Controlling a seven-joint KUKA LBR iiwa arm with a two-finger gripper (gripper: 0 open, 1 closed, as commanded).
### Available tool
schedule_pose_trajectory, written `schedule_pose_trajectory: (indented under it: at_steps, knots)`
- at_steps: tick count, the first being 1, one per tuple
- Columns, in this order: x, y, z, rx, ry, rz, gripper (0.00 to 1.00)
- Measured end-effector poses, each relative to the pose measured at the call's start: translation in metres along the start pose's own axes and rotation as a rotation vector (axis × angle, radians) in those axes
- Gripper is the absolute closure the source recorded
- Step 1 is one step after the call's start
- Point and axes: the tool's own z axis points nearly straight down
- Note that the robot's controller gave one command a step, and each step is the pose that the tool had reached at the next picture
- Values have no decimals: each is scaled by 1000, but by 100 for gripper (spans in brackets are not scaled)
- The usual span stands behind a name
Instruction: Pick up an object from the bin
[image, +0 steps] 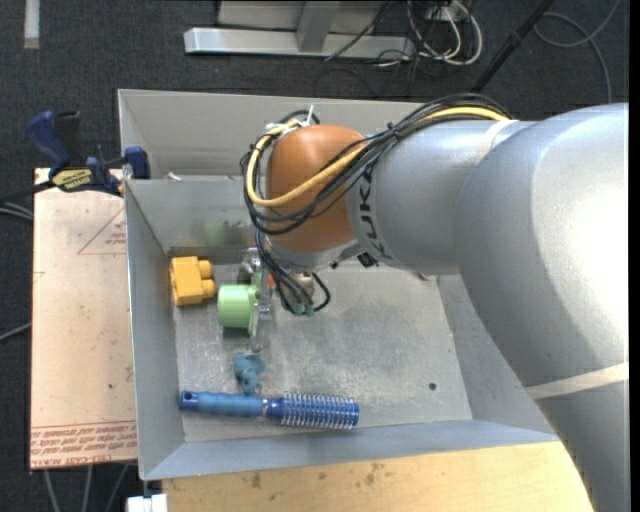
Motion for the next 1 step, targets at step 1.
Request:
schedule_pose_trajectory:
  at_steps: [1]
  knots:
    - [3, 0, 1, 3, 8, -2, 100]
